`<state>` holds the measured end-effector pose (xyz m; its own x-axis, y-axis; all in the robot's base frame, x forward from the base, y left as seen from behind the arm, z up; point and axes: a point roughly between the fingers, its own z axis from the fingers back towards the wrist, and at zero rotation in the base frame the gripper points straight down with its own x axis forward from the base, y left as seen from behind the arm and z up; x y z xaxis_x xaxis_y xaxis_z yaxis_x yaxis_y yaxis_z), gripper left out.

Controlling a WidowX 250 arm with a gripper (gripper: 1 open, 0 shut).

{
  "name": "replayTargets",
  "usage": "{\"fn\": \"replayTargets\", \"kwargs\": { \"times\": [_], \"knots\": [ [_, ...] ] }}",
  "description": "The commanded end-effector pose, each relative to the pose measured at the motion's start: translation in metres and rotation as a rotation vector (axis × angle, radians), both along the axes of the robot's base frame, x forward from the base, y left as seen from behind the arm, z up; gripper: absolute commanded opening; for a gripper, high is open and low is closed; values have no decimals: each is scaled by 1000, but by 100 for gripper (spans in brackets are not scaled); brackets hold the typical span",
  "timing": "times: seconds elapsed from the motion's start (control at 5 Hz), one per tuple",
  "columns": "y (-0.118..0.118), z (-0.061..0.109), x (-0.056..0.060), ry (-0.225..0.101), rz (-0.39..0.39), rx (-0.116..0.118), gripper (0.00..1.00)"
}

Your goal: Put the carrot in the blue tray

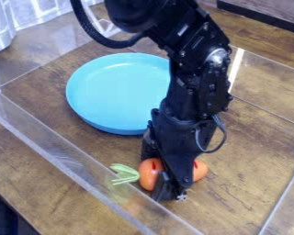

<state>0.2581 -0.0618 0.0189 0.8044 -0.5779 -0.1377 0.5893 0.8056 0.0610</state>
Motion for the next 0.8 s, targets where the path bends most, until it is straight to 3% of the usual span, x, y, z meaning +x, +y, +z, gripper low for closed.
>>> {"fn": "replayTargets", "kwargs": {
  "times": [0.0, 0.6],
  "knots": [
    [-2, -1, -5, 14, -5, -12, 0],
    [-3, 0, -8, 26, -5, -30, 0]
  ]
}}
